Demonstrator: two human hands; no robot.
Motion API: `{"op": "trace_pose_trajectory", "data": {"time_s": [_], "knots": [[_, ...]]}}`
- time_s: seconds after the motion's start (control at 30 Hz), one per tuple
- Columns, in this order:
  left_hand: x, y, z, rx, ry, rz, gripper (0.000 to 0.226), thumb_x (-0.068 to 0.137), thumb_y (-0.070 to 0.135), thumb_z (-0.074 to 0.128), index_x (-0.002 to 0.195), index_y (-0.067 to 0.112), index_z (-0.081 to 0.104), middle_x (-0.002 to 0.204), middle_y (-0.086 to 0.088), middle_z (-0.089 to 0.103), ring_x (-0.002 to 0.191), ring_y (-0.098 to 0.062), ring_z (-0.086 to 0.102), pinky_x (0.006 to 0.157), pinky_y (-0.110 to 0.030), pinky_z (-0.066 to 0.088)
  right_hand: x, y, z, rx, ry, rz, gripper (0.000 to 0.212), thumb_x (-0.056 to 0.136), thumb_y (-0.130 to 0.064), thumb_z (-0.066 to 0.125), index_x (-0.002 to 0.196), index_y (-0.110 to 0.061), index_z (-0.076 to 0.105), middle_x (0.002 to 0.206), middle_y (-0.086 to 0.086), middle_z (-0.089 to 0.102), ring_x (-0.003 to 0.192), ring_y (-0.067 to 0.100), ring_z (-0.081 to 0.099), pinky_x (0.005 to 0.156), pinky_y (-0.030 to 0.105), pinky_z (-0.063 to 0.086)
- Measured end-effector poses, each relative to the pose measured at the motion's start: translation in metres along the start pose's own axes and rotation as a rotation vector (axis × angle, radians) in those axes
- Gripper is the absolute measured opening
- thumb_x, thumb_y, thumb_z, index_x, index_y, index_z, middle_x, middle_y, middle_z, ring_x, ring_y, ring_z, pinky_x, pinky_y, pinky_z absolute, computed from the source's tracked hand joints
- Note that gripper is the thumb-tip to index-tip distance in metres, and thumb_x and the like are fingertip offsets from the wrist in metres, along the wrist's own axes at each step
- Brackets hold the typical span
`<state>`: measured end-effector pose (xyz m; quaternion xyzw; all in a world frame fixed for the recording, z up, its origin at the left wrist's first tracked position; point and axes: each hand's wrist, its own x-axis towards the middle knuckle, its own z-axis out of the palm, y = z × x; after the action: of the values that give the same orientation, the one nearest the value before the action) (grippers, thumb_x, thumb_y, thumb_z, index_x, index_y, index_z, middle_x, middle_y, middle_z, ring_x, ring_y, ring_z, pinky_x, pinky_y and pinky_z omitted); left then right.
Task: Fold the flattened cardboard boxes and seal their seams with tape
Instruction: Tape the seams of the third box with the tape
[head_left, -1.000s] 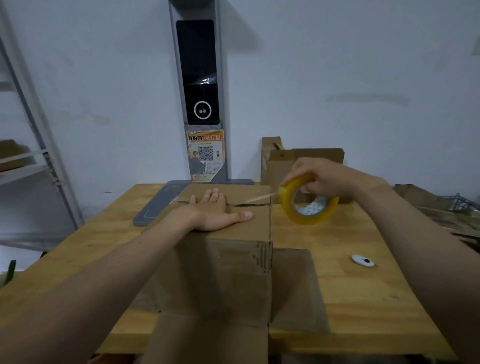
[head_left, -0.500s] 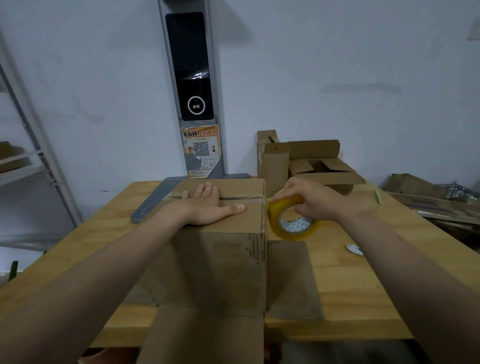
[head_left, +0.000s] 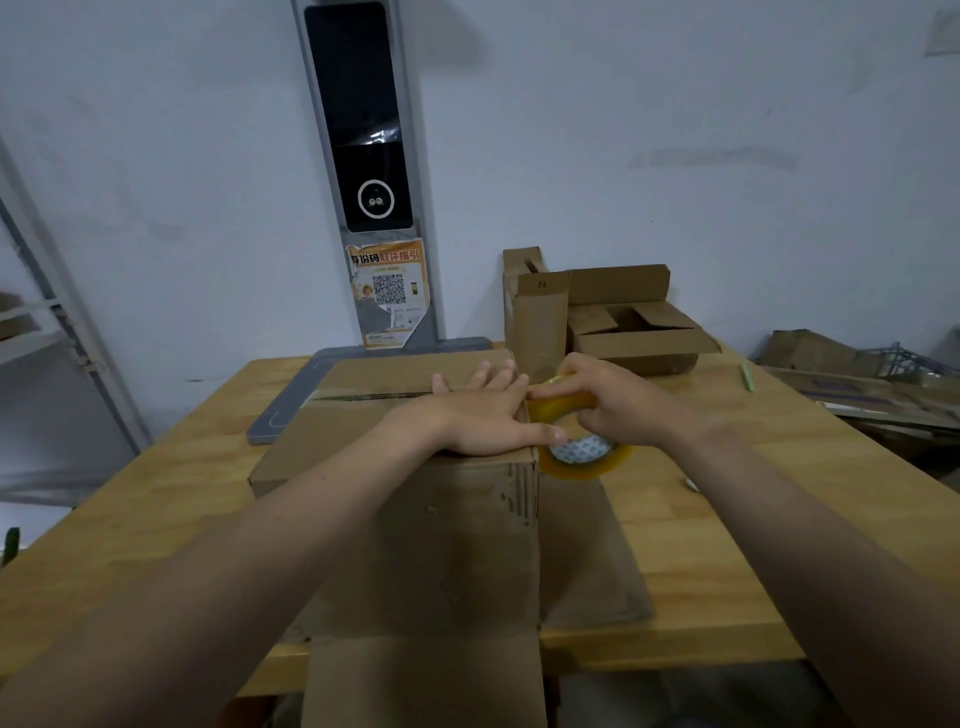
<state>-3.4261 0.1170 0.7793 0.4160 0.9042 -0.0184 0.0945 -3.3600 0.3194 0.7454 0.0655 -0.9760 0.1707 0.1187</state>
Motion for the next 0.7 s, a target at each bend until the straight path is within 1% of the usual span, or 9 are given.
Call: {"op": "trace_pose_trajectory", "data": {"time_s": [0.1,0.2,0.33,0.43,0.5,0.6,0.7], "knots": [[-0.001,-0.002,0.0,-0.006,0.013,-0.009,0.099,0.093,0.079,0.037,0.165,0.024,-0.003,0.17,0.001,-0.02,0.157,-0.023,-0.017,0.119,-0.07,-0.007,-0.002,0.0,0.005,0.035,0.017,0.02,0.067,0.091,0.003,0.059,0.133,-0.048,0.06,0.109,-0.018,0.044,0.101,0.005,0.047,0.086,0.024,0.043],[-0.005,-0.003,0.001,-0.012,0.02,-0.005,0.095,0.095,0.074,0.04,0.165,0.024,-0.001,0.17,0.002,-0.019,0.157,-0.022,-0.017,0.119,-0.07,-0.007,-0.008,-0.002,0.009,0.07,0.034,0.037,0.069,0.09,0.005,0.059,0.133,-0.049,0.061,0.106,-0.026,0.041,0.099,0.001,0.046,0.086,0.024,0.042],[-0.016,-0.006,0.002,-0.022,0.019,0.015,0.092,0.098,0.067,0.042,0.164,0.024,-0.004,0.169,0.003,-0.021,0.156,-0.018,-0.019,0.12,-0.068,-0.009,-0.023,-0.007,0.017,0.081,0.061,0.048,0.072,0.089,0.003,0.062,0.132,-0.056,0.056,0.107,-0.02,0.043,0.1,0.007,0.05,0.088,0.032,0.05],[-0.027,-0.004,0.001,-0.012,0.02,-0.012,0.095,0.097,0.07,0.04,0.164,0.021,-0.007,0.17,0.0,-0.02,0.156,-0.016,-0.017,0.122,-0.063,-0.007,-0.032,-0.015,0.019,0.048,0.063,0.069,0.076,0.09,0.001,0.061,0.13,-0.063,0.049,0.11,-0.012,0.044,0.1,0.009,0.049,0.089,0.036,0.052],[-0.033,-0.004,0.0,0.001,0.023,-0.076,0.1,0.095,0.074,0.039,0.164,0.018,-0.007,0.17,-0.002,-0.018,0.157,-0.017,-0.014,0.123,-0.062,-0.002,-0.037,-0.021,0.017,0.024,0.047,0.086,0.08,0.09,0.001,0.061,0.127,-0.068,0.044,0.113,-0.01,0.044,0.101,0.01,0.05,0.088,0.038,0.053],[-0.042,-0.003,0.002,0.007,0.026,-0.163,0.106,0.092,0.078,0.04,0.164,0.014,-0.004,0.171,-0.004,-0.015,0.158,-0.021,-0.01,0.123,-0.064,0.004,-0.041,-0.03,0.015,-0.011,0.021,0.102,0.081,0.09,0.0,0.061,0.129,-0.068,0.044,0.118,-0.008,0.046,0.103,0.013,0.052,0.088,0.039,0.054],[-0.055,-0.005,0.004,-0.007,0.018,-0.17,0.108,0.092,0.08,0.04,0.164,0.012,-0.003,0.171,-0.007,-0.013,0.158,-0.021,-0.009,0.126,-0.058,0.005,-0.042,-0.038,0.008,-0.054,-0.046,0.104,0.079,0.091,-0.003,0.062,0.133,-0.068,0.044,0.123,-0.009,0.047,0.107,0.013,0.053,0.087,0.037,0.054]]}}
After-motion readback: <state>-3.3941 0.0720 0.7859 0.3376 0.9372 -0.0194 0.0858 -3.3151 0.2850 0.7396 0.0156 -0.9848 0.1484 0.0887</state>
